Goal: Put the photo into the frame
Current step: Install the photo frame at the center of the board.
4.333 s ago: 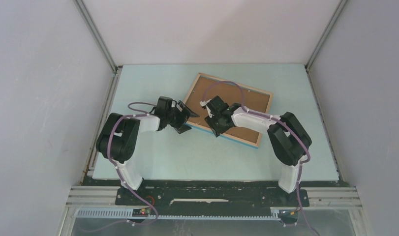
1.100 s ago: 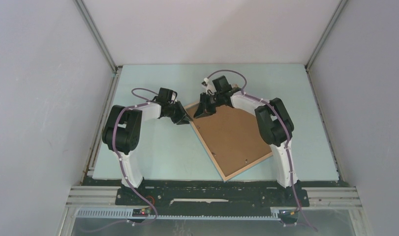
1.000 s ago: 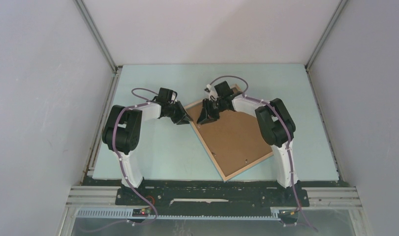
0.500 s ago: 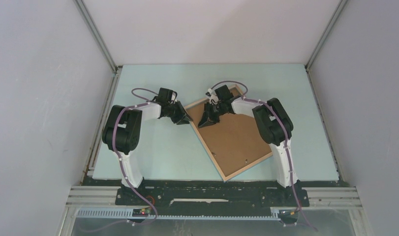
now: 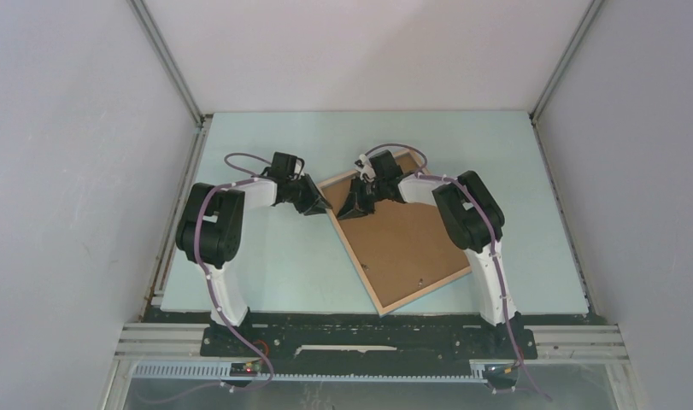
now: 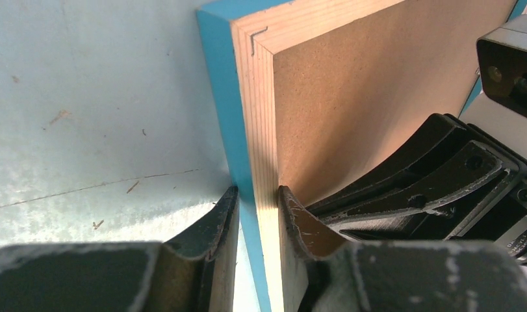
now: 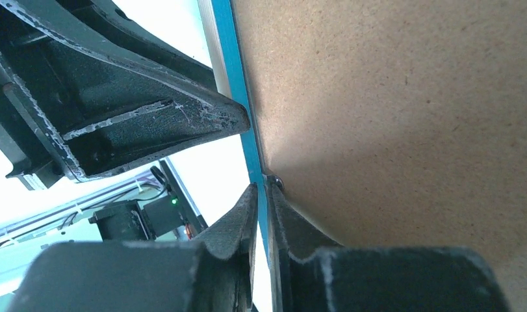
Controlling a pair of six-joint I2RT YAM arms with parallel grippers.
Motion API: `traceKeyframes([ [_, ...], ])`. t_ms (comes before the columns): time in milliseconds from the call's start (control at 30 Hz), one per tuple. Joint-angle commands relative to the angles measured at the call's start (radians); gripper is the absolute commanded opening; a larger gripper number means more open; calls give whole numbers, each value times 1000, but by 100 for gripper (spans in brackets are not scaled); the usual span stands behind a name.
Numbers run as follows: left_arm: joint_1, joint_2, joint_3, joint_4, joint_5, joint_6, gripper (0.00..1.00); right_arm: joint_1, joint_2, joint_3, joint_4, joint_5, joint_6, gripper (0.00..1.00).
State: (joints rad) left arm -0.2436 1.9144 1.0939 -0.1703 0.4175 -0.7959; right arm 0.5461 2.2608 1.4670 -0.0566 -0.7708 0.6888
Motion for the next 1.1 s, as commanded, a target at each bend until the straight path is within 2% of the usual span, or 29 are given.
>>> traceKeyframes([
  [0,10,14,-40,11,-123,31,0,21,-18,21,-24,52,-19,19],
  [33,9,13,-39,12,-115,33,1,16,-49,16,-38,44,-33,20],
  [100,9,-5,-34,25,-87,52,10,7,-139,-1,-95,48,-87,23],
  [267,9,-161,-34,-54,-169,116,49,15,-369,-59,-318,204,-304,43],
  [333,8,-230,-42,-93,-202,119,66,17,-415,-90,-399,253,-363,46],
  [433,4,-305,-93,-104,-196,88,78,20,-463,-156,-429,287,-395,46],
  [533,-25,-342,-171,-89,-154,37,81,27,-515,-241,-404,272,-390,46],
  [633,-123,-363,-244,-43,-144,-61,80,43,-566,-303,-388,273,-383,46],
  [733,-253,-399,-348,81,-200,-250,75,52,-601,-328,-397,262,-370,44],
  [833,-351,-429,-424,163,-332,-378,75,65,-631,-361,-394,252,-366,43],
  [967,-371,-401,-464,215,-353,-461,76,79,-652,-412,-404,277,-370,43],
  [1067,-376,-325,-451,262,-298,-479,66,102,-655,-448,-391,326,-358,43],
])
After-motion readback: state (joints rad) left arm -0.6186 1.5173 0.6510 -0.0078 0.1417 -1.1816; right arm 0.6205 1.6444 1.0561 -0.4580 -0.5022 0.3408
